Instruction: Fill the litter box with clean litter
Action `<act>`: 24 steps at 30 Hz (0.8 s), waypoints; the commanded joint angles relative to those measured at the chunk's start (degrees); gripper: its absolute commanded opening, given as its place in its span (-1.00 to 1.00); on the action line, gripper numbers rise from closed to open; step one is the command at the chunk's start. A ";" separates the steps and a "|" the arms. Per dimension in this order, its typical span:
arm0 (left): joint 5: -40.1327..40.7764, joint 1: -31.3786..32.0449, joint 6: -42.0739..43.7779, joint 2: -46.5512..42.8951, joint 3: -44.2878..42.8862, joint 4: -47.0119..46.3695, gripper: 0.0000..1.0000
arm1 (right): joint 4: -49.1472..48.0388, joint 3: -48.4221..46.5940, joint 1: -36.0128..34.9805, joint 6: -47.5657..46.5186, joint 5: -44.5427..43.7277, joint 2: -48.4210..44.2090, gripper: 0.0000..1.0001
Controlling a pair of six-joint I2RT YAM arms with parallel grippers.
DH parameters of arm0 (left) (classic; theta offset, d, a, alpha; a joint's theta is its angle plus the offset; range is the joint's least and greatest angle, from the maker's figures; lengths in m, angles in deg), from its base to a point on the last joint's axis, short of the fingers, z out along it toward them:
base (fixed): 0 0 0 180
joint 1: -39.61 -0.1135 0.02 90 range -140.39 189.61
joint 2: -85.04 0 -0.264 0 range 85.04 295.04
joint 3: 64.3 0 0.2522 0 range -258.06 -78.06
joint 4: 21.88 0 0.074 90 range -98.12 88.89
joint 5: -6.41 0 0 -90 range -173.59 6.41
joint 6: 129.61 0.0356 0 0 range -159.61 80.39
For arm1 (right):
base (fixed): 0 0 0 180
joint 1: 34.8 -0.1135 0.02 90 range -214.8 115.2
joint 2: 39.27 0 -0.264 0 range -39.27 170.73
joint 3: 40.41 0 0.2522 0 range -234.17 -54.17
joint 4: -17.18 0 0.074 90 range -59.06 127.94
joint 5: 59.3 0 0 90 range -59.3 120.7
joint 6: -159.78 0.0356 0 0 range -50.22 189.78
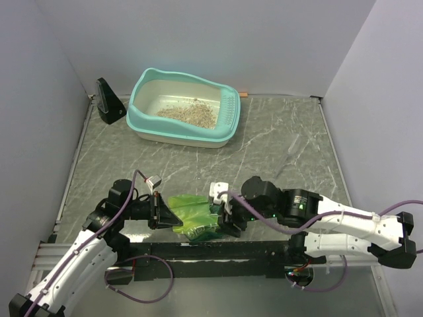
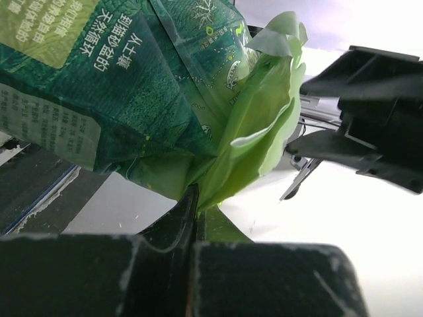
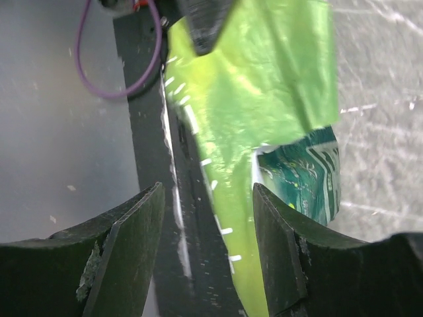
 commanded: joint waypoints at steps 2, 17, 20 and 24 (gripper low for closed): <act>2.32 -1.77 3.97 0.64 0.46 6.44 -0.98 | 1.66 -1.20 -5.82 -8.26 -7.79 1.60 0.26; -0.23 -3.44 5.38 0.29 0.90 6.53 -0.98 | 0.35 0.82 -8.20 -13.45 -13.43 5.82 0.27; -0.58 -3.61 5.47 0.03 0.90 6.61 -0.98 | 0.52 1.96 -8.20 -13.63 -12.90 6.44 0.27; -0.58 -3.70 5.73 -0.06 0.72 6.79 -0.98 | 1.75 3.02 -8.20 -11.87 -12.37 8.11 0.17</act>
